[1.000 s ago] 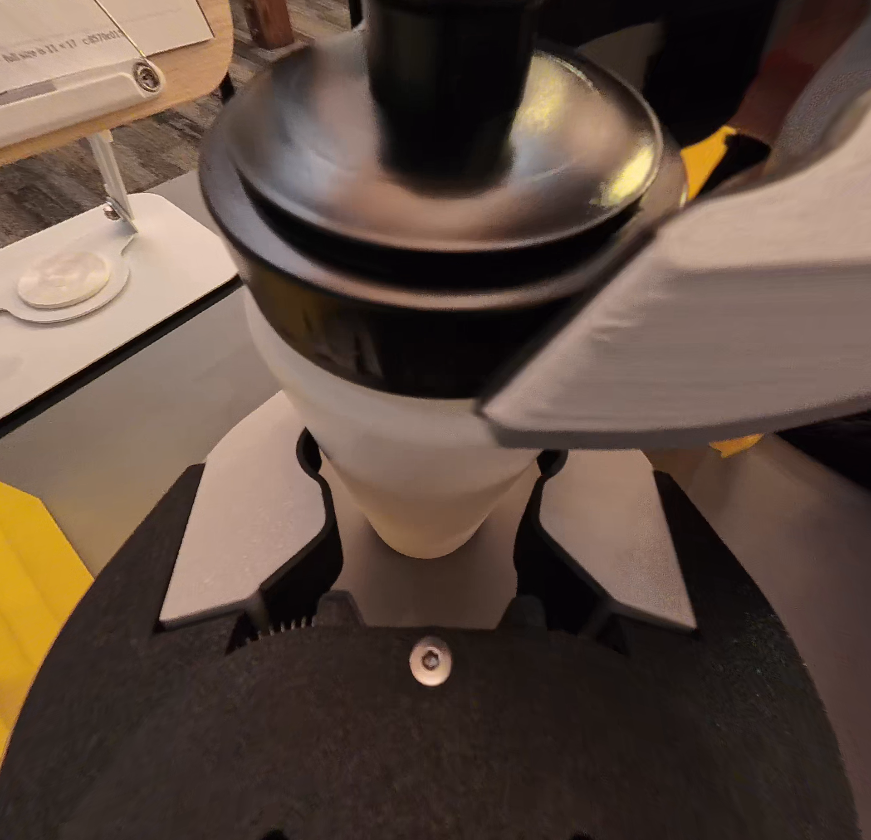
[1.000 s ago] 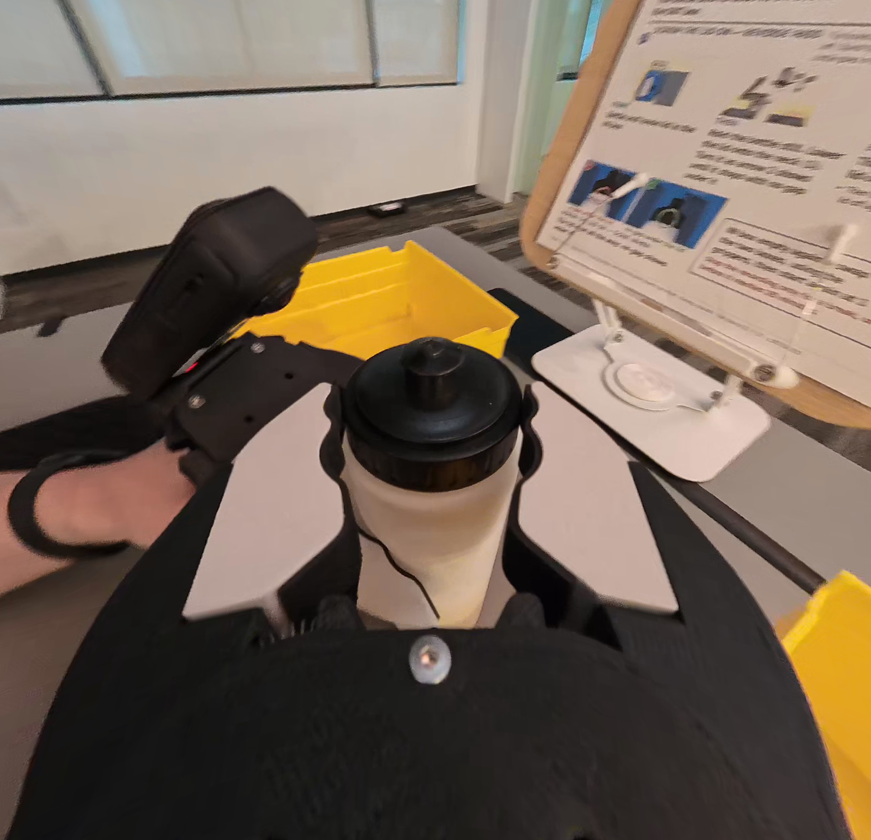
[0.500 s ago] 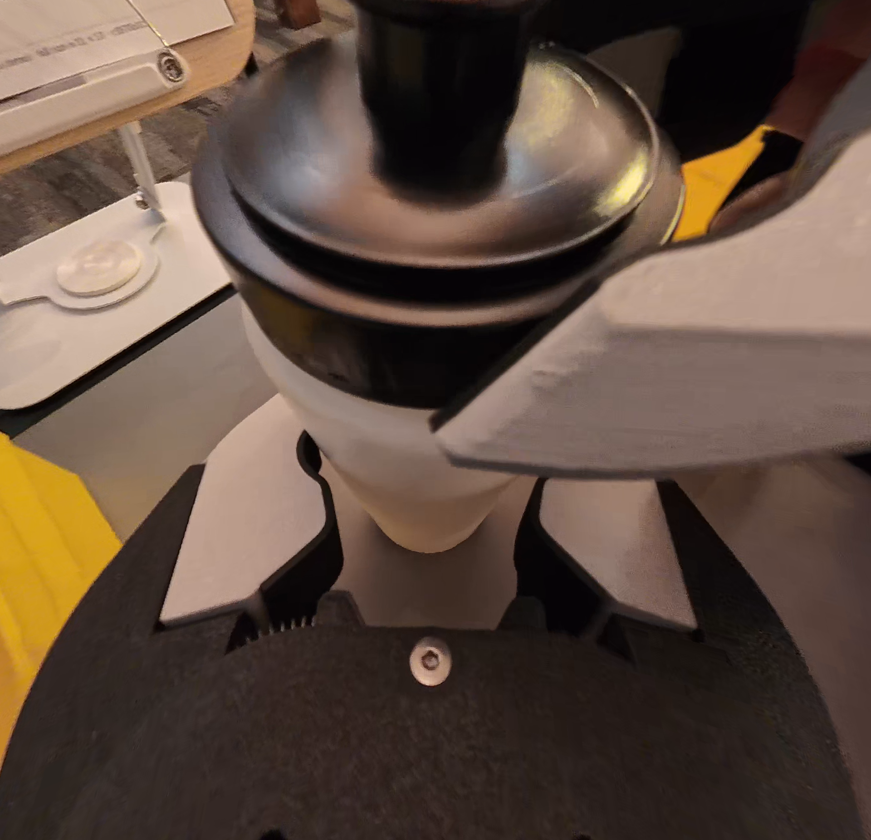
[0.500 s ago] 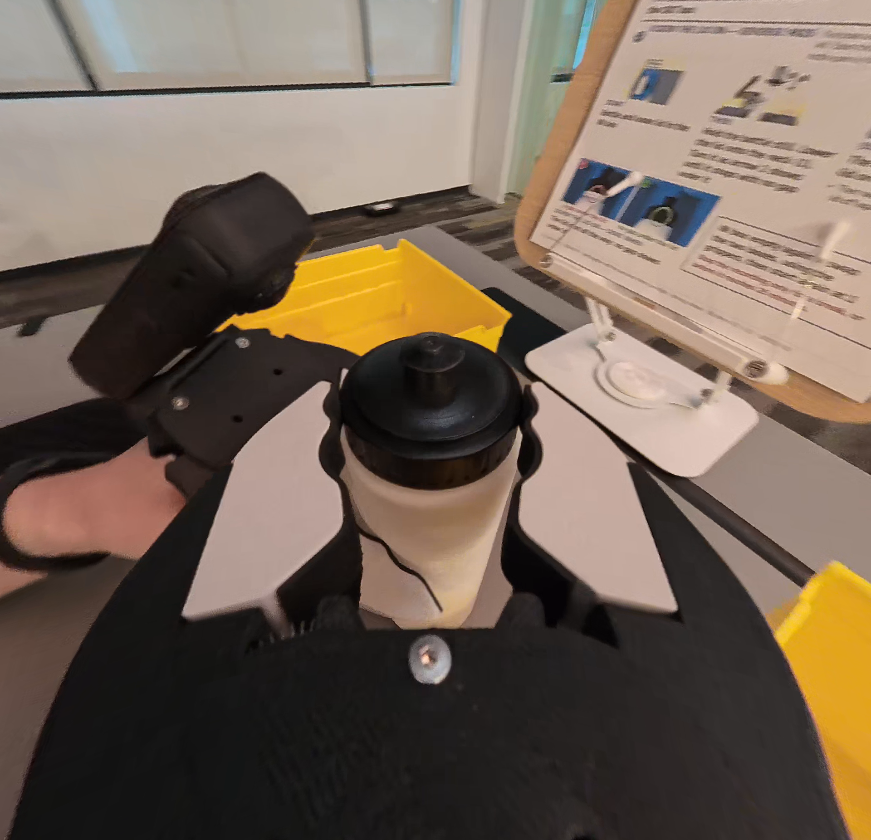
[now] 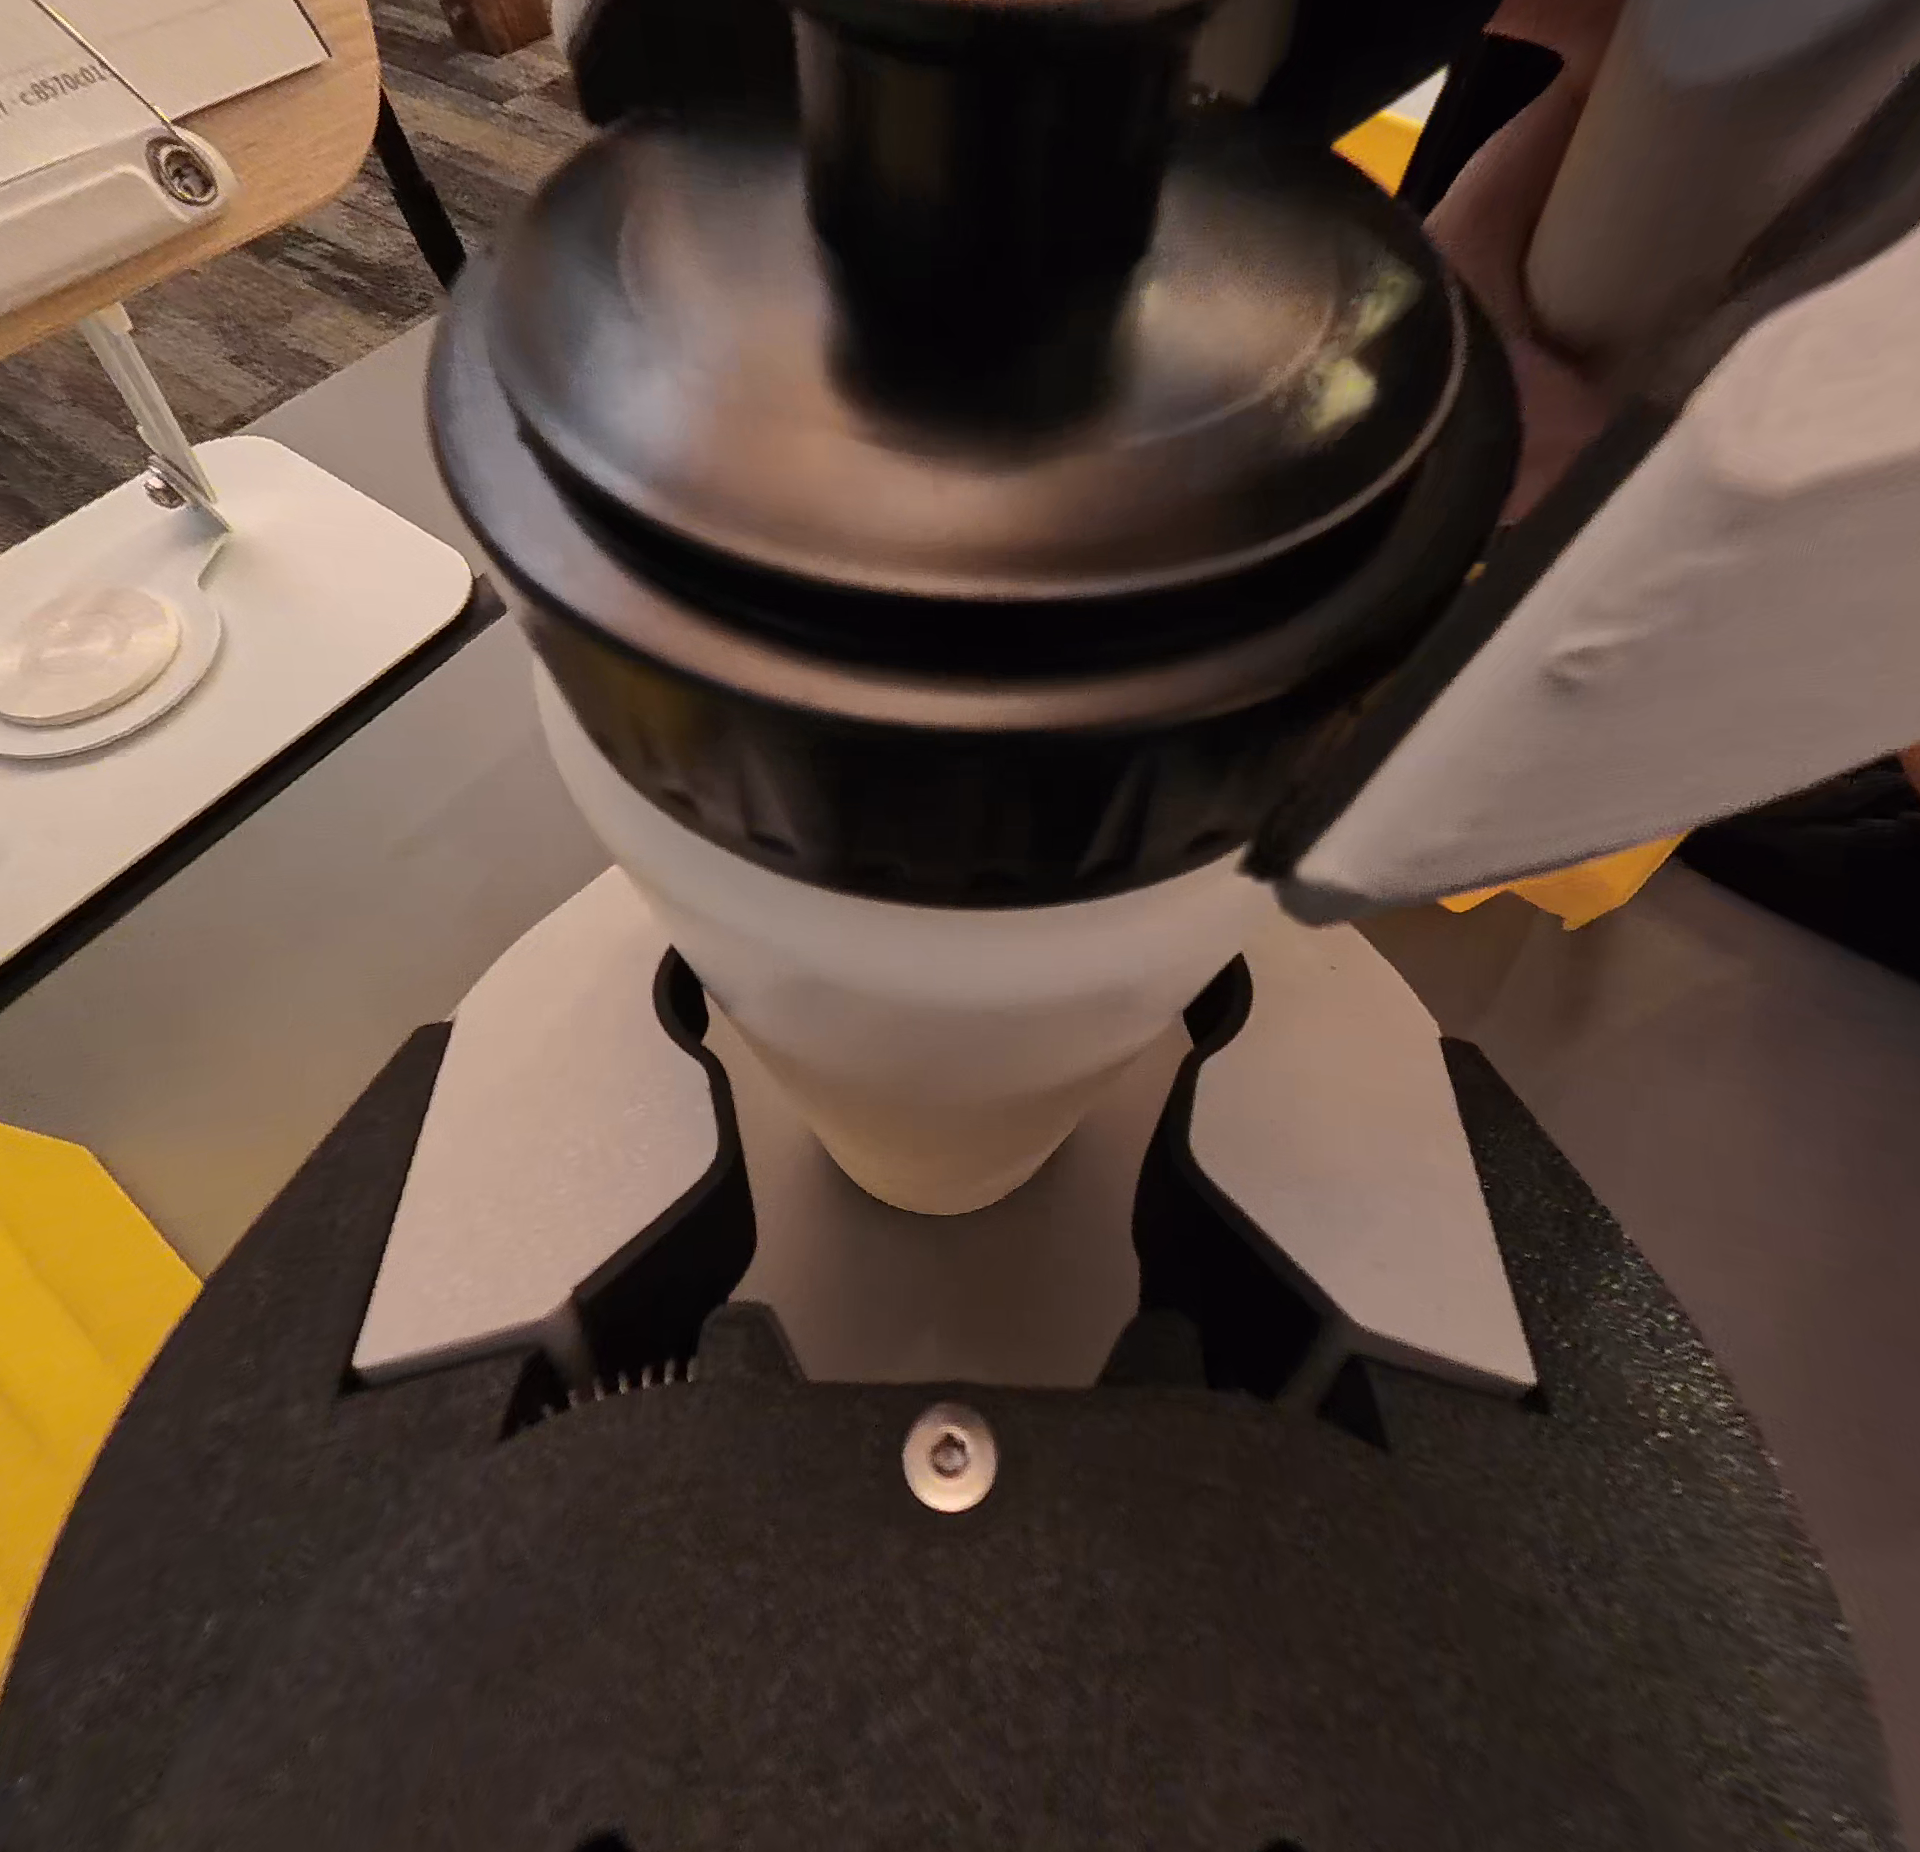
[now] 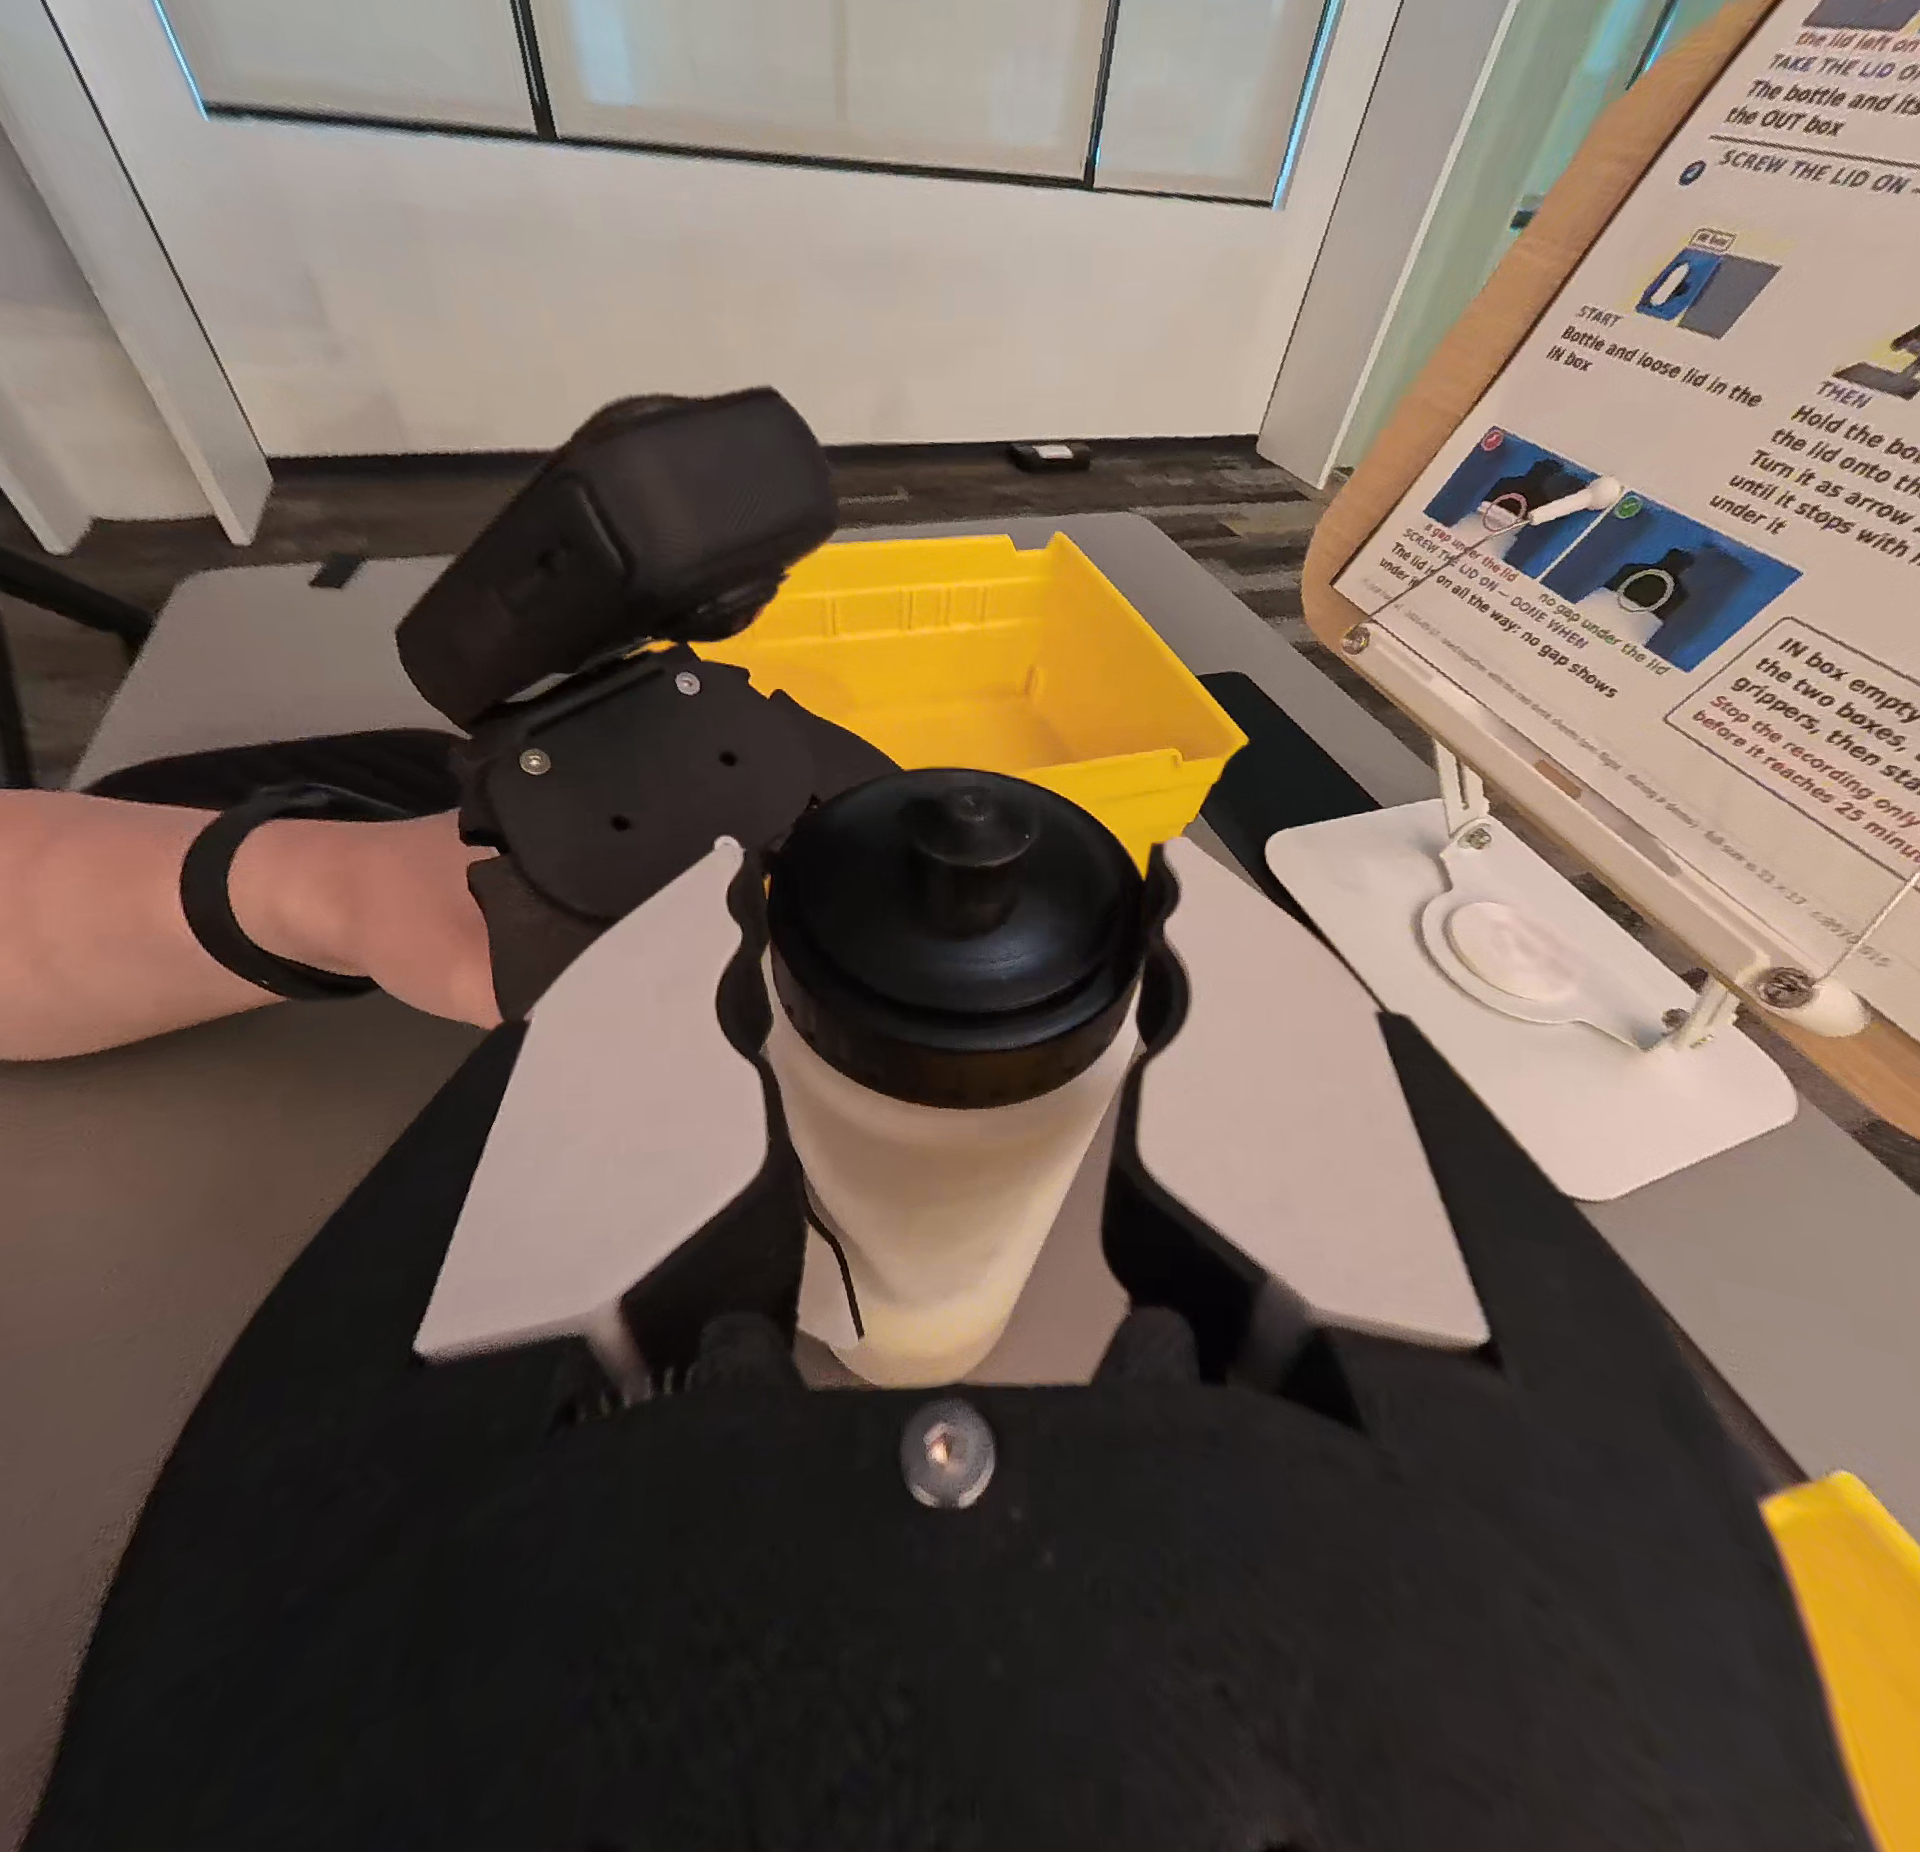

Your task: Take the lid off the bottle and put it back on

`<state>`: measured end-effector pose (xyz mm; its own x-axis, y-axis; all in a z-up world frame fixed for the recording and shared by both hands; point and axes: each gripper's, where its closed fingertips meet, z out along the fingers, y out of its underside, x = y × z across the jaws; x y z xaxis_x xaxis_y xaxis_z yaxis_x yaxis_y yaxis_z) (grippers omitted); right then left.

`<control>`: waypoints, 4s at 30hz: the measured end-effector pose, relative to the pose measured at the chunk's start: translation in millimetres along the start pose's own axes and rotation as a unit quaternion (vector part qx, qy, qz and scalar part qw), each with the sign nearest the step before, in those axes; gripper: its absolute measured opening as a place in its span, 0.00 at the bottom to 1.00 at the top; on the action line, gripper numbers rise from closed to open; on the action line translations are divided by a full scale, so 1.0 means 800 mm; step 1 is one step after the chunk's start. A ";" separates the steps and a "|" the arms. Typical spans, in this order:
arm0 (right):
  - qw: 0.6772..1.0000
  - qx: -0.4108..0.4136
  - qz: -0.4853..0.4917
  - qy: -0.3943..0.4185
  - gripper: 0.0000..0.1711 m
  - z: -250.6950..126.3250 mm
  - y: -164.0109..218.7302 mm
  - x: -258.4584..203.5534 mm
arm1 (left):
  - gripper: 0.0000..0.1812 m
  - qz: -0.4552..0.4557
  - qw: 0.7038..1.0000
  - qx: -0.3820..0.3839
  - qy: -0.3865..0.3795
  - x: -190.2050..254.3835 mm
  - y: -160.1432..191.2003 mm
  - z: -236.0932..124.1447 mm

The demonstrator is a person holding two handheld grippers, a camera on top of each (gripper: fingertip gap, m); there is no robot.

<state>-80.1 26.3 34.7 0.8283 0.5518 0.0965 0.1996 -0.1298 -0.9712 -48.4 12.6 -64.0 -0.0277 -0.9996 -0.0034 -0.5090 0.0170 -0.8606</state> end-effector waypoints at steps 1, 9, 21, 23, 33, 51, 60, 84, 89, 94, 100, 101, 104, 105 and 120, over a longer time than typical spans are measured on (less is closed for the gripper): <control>1.000 -0.004 -0.004 0.003 0.41 -0.001 0.001 0.000 | 0.51 0.001 1.000 -0.001 -0.003 0.000 0.000 0.000; 1.000 -0.028 -0.010 0.008 0.45 0.000 0.006 0.000 | 0.51 0.013 1.000 -0.005 0.007 0.005 0.000 0.000; 0.987 0.003 0.051 0.155 0.44 0.013 0.004 0.015 | 0.50 -0.033 0.998 -0.002 -0.057 -0.012 0.000 0.000; 0.984 0.006 0.051 0.169 0.44 0.013 0.004 0.016 | 0.50 -0.037 0.997 -0.006 -0.062 -0.012 0.001 0.000; 0.998 -0.002 0.040 -0.045 0.45 0.005 0.012 -0.003 | 0.51 0.004 1.000 -0.003 0.001 0.006 -0.001 0.002; 0.997 0.009 0.069 -0.018 0.49 0.004 0.004 0.002 | 0.50 0.006 1.000 0.007 0.004 0.015 -0.004 0.007; 0.999 -0.017 0.022 -0.031 0.46 0.005 0.012 -0.005 | 0.51 0.005 1.000 -0.005 0.009 0.014 -0.002 0.004; 0.999 -0.010 0.048 0.014 0.44 0.008 0.010 0.004 | 0.50 -0.032 0.999 -0.006 -0.036 -0.003 0.000 0.001; 0.988 0.000 0.074 0.138 0.44 0.016 0.008 0.013 | 0.50 -0.049 0.997 -0.007 -0.055 -0.011 0.002 -0.001; 0.994 -0.004 0.052 0.101 0.44 0.018 0.006 0.008 | 0.50 -0.030 0.998 -0.017 -0.060 -0.017 0.004 -0.004; 0.999 -0.005 0.031 -0.025 0.45 0.008 0.006 -0.007 | 0.51 0.023 0.999 -0.024 0.002 0.004 0.003 -0.002; 0.999 -0.004 0.024 -0.023 0.45 0.008 0.006 -0.007 | 0.51 0.022 0.999 -0.024 0.002 0.004 0.003 -0.002; 0.999 -0.005 0.043 0.011 0.45 0.012 0.007 -0.001 | 0.50 0.004 1.000 -0.021 -0.011 -0.001 0.003 -0.002; 0.998 -0.001 0.054 0.030 0.45 0.014 0.007 0.002 | 0.50 -0.006 1.000 -0.019 -0.019 -0.003 0.003 -0.001; 0.998 -0.002 0.062 -0.011 0.44 0.007 0.005 0.001 | 0.51 -0.017 1.000 -0.022 -0.014 -0.002 0.004 -0.001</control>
<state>-81.2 30.8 29.7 0.8347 0.5499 -0.0302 0.0980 -0.2023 -0.9744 -50.6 14.2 -66.0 0.0145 -0.9998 0.0104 -0.5462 -0.0167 -0.8375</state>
